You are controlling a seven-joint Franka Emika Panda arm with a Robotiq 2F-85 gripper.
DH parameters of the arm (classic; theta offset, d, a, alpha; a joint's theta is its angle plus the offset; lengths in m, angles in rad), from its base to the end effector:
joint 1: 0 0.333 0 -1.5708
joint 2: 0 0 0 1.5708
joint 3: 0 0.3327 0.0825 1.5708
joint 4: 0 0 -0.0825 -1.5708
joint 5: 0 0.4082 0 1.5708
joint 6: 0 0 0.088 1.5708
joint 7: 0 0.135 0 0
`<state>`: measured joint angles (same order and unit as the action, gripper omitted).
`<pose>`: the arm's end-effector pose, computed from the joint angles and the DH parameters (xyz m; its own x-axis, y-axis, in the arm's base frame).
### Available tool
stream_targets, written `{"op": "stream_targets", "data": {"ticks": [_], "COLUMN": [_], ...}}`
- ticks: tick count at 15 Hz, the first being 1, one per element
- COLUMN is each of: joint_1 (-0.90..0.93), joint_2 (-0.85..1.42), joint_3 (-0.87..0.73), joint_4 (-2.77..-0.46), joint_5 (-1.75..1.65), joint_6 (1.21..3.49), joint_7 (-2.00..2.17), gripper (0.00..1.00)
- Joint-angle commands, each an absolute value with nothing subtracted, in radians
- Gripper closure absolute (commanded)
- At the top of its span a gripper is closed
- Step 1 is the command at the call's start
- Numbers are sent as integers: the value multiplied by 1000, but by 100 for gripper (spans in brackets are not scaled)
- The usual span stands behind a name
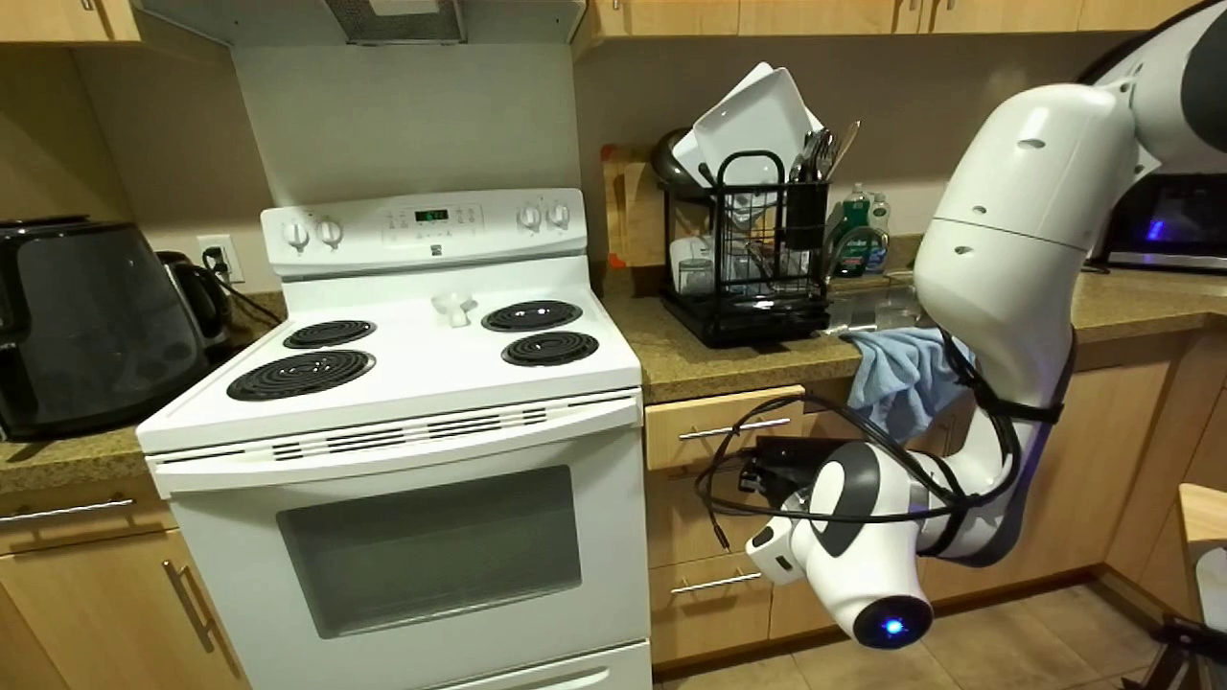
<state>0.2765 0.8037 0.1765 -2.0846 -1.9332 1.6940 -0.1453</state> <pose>0.5365 0.1422 0.0324 0.0017 0.2044 -0.9789 0.7150 0.6841 0.1441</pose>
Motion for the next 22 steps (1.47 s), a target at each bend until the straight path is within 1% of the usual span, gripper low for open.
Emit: {"op": "stream_targets", "data": {"ticks": [1, 2, 3, 4, 8, 9, 10, 11, 12, 13, 14, 20, 22], "joint_1": [269, 270, 270, 270, 273, 273, 273, 272, 272, 272, 272, 283, 273], "joint_2": [807, 810, 812, 814, 834, 842, 851, 862, 872, 881, 892, 951, 972], "joint_3": [185, 185, 185, 185, 184, 183, 182, 181, 178, 178, 176, 140, 126], "joint_4": [-2082, -2079, -2077, -2075, -2070, -2069, -2067, -2064, -2062, -2059, -2056, -2059, -2059], "joint_5": [-1936, -1936, -1936, -1936, -1946, -1949, -1951, -1953, -1956, -1956, -1956, -2031, -2064], "joint_6": [1688, 1688, 1688, 1688, 1691, 1694, 1695, 1695, 1695, 1695, 1694, 1676, 1681], "joint_7": [-148, -148, -148, -148, -145, -144, -143, -144, -146, -146, -148, -163, -156], "gripper": [46, 66, 60, 28, 3, 18, 43, 43, 45, 50, 58, 97, 100]}}
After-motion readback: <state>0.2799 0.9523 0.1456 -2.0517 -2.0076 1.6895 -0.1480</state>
